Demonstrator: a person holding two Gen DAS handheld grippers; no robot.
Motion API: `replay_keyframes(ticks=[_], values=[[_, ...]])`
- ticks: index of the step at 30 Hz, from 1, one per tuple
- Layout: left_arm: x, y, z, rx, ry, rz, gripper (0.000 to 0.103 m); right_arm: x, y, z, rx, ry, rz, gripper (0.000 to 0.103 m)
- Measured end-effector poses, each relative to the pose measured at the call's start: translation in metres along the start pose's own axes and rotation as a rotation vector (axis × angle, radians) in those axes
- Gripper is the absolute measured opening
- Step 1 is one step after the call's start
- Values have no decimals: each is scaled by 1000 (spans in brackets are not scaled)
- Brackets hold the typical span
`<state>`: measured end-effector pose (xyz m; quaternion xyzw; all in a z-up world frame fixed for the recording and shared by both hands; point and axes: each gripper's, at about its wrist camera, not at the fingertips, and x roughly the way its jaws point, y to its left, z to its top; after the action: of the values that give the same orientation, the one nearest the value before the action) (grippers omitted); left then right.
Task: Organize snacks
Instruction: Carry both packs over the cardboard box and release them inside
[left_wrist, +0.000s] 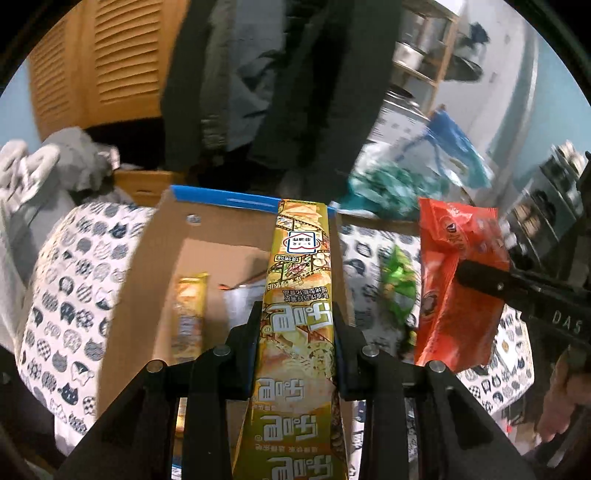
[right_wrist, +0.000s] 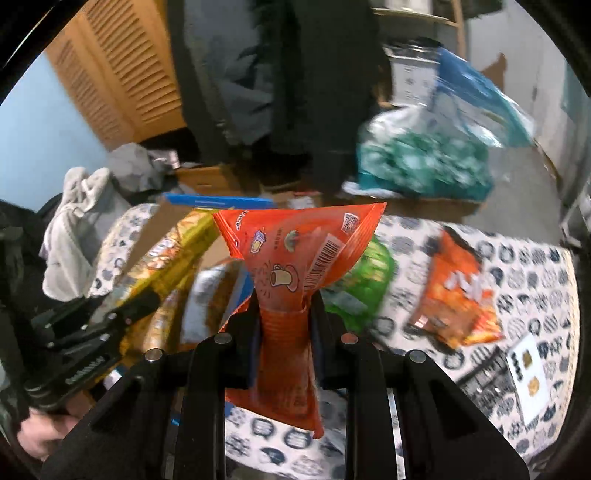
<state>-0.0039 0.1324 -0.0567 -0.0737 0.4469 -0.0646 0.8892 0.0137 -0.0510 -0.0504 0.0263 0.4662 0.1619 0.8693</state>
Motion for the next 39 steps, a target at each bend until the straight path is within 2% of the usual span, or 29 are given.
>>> replay_keyframes(ticks=[6,15,22,26,29,34,35,36,38,39], values=[[-5,41,1,-67,-28,74,32,36,54,16,-69,43,45,21],[17,79,-15,-136,37,137,32,87,107,19,-122,123,88,21],[33,85,-26,-133,87,171,32,122,119,15,-136,207,91,21],[45,93,-32,-171,132,168,33,141,115,7,-144,252,66,21],[48,90,-32,-158,141,172,33,149,107,1,-122,286,86,21],[48,86,-32,-163,151,172,34,154,102,-4,-123,315,90,29],[46,84,-31,-159,148,178,39,151,101,-4,-125,304,88,29],[45,84,-30,-157,147,183,42,150,101,-3,-125,300,91,33],[41,82,-28,-157,140,194,54,142,99,0,-116,280,99,48],[39,81,-27,-157,135,190,55,138,97,2,-114,265,95,55]])
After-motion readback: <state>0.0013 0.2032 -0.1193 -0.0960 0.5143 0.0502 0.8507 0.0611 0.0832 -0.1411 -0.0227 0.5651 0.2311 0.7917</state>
